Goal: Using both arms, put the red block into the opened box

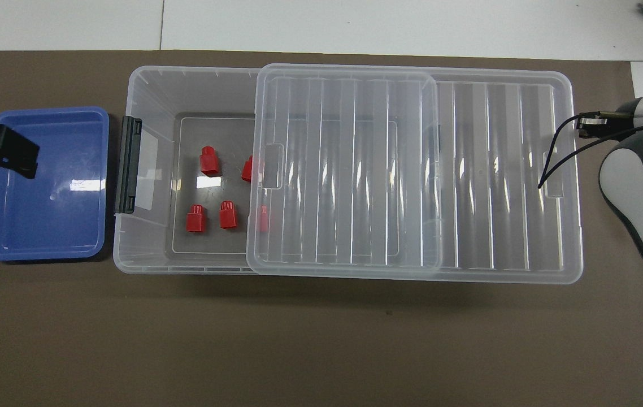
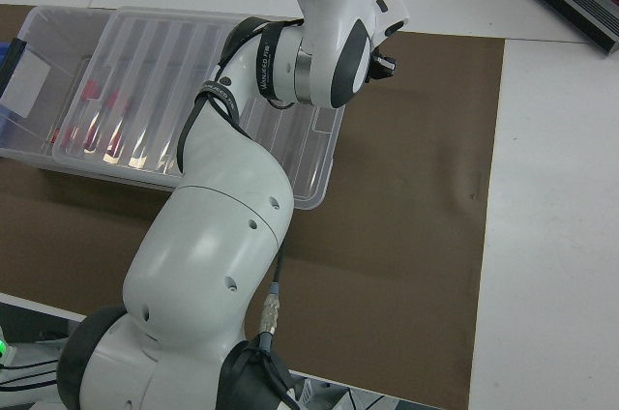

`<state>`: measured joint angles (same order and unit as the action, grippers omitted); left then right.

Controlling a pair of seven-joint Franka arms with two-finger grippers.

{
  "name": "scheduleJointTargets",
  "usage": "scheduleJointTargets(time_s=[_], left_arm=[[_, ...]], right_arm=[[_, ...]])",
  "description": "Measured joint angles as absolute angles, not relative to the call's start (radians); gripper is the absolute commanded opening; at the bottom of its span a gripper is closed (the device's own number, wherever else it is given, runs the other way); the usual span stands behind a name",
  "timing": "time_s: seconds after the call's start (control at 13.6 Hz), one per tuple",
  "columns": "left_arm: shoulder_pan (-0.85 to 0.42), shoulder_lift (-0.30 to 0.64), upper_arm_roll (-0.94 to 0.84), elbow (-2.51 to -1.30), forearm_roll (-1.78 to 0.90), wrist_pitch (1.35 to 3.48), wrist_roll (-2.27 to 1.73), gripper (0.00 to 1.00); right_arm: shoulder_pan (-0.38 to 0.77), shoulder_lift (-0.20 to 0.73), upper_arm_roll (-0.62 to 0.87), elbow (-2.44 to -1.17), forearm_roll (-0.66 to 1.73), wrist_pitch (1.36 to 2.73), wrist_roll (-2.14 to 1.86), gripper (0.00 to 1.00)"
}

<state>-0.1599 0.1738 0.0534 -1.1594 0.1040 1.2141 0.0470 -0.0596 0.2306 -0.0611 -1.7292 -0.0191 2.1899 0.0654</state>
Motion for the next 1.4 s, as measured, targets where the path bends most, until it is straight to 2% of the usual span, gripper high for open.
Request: scheduleJointTargets(time_s=[0.22,0.66,0.96,1.25,1.4], left_arm=[[-0.15,0.052,0.073,-1.313,0.101,1.218,0.109,1.0],[-0.151,-0.066,0.065,-1.589,0.097,1.372,0.109,1.0],[-0.151,-0.094,0.064,-1.618,0.095,1.398,0.109,1.0],[-0.146,-0.142,0.07,-1.577,0.095,1.42,0.109,1.0],[-0.134,-0.176,0.074,-1.63,0.091,1.484,0.109,1.0]], right_arm=[[-0.045,0.238,-0.049,-1.729,-0.019,2.191,0.042,0.0],[-0.036,0.245,0.018,-1.729,-0.019,2.203,-0.049,0.0],[-0.026,0.246,0.07,-1.729,-0.019,2.202,-0.049,0.0],[-0.02,0.246,0.114,-1.73,-0.019,2.201,-0.049,0.0],[-0.018,0.247,0.139,-1.731,-0.019,2.2,-0.049,0.0]])
